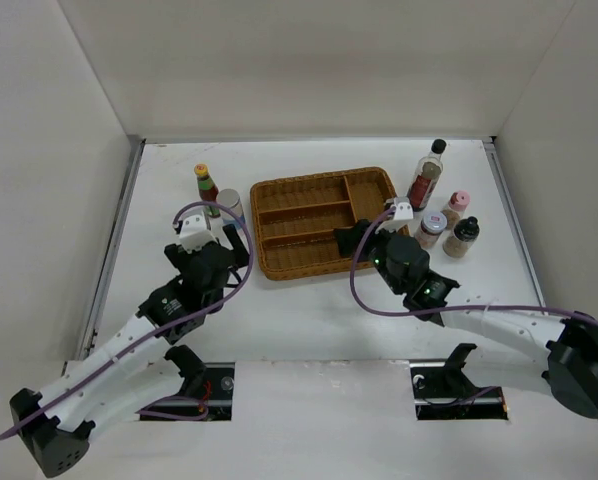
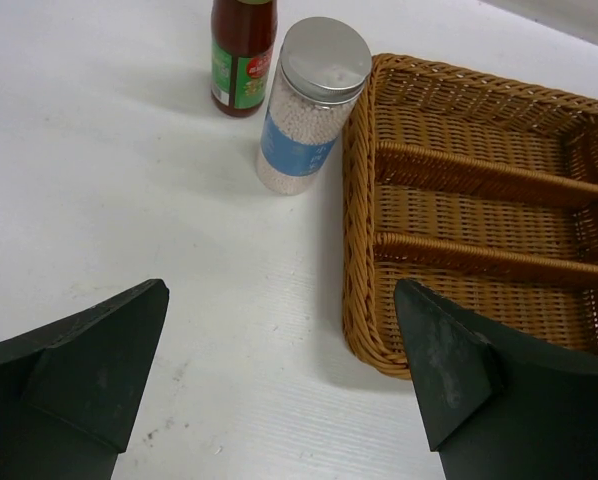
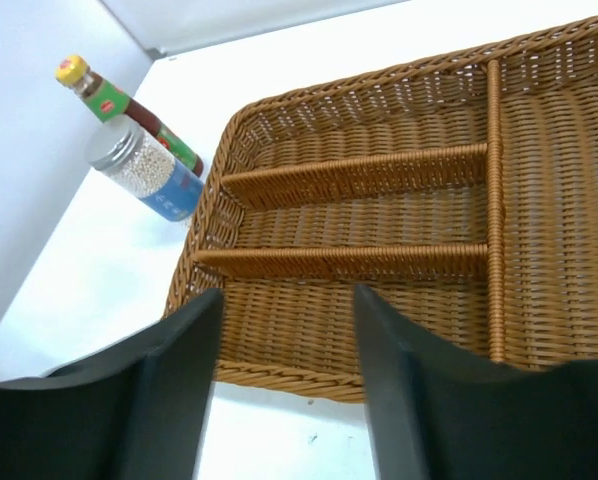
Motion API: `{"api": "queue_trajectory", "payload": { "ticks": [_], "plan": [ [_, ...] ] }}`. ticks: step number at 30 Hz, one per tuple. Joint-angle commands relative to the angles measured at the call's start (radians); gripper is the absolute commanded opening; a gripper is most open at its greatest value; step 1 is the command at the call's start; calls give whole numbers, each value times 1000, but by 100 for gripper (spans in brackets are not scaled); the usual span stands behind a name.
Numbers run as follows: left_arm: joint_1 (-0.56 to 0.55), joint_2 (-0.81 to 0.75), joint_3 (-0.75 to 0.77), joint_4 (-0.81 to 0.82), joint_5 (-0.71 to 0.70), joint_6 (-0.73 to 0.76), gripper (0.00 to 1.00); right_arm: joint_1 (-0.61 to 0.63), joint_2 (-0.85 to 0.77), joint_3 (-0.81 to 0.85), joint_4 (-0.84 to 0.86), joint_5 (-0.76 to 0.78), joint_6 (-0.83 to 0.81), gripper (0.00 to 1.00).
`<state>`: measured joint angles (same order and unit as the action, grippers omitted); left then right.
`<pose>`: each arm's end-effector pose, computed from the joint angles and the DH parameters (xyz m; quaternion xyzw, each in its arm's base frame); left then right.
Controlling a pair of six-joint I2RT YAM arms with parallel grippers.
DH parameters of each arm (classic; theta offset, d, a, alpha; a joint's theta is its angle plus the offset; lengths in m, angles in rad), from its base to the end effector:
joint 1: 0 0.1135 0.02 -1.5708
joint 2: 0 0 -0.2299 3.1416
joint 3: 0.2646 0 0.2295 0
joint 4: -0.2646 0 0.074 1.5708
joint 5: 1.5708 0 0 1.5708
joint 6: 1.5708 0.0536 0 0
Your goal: Organize the condiment bottles
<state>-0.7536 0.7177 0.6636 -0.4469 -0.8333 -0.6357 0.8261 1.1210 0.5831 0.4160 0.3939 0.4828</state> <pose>0.1495 -0.0859 0.2598 -0.1596 0.7975 -0.0309 0.5810 0.1938 0.1799 0.2436 0.0023 0.7457 0.2794 0.6048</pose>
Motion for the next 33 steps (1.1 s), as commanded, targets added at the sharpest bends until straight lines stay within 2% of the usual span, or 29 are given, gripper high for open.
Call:
{"api": "queue_trajectory", "payload": {
  "ticks": [1,3,5,6,8,10,13,15,17,18,20,21,22,24,26,27,29,33],
  "plan": [
    [20,-27,31,65,23,28,100,-2,-7,-8,92,23,-29,67],
    [35,-52,4,140,51,45,100,0,-9,-6,92,26,-39,69],
    [61,-72,-25,241,115,74,100,-2,-13,-11,98,28,-38,65],
    [75,-75,-33,279,149,79,100,-2,-15,-12,99,28,-38,58],
    [99,-55,-27,330,204,87,100,-2,-24,-9,84,26,-39,33],
    [125,-14,-1,365,215,122,100,-2,-38,-8,61,19,-36,12],
    [150,26,34,407,218,157,100,-11,-46,-5,34,14,-32,8],
    [153,51,37,462,214,175,100,-26,-44,-8,32,13,-26,13],
    [167,97,45,517,227,208,100,-43,-38,-17,43,13,-21,24],
    [178,121,54,524,224,214,92,-52,-32,-20,44,11,-13,31],
    [196,164,65,519,198,209,56,-69,-18,-22,44,-1,-1,44],
    [210,192,73,511,182,211,45,-74,-10,-19,41,-13,0,50],
    [224,224,83,496,168,214,43,-78,-6,-16,37,-26,3,57],
    [260,293,117,447,166,209,54,-80,0,-17,46,-46,8,70],
    [268,347,145,418,166,208,73,-80,8,-17,55,-56,10,77],
    [271,376,157,413,168,211,79,-80,8,-17,55,-61,10,80],
    [280,428,177,409,172,214,86,-78,8,-16,52,-72,7,84],
    [294,509,209,425,191,214,90,-77,20,-16,66,-86,7,88]
  ]
}}
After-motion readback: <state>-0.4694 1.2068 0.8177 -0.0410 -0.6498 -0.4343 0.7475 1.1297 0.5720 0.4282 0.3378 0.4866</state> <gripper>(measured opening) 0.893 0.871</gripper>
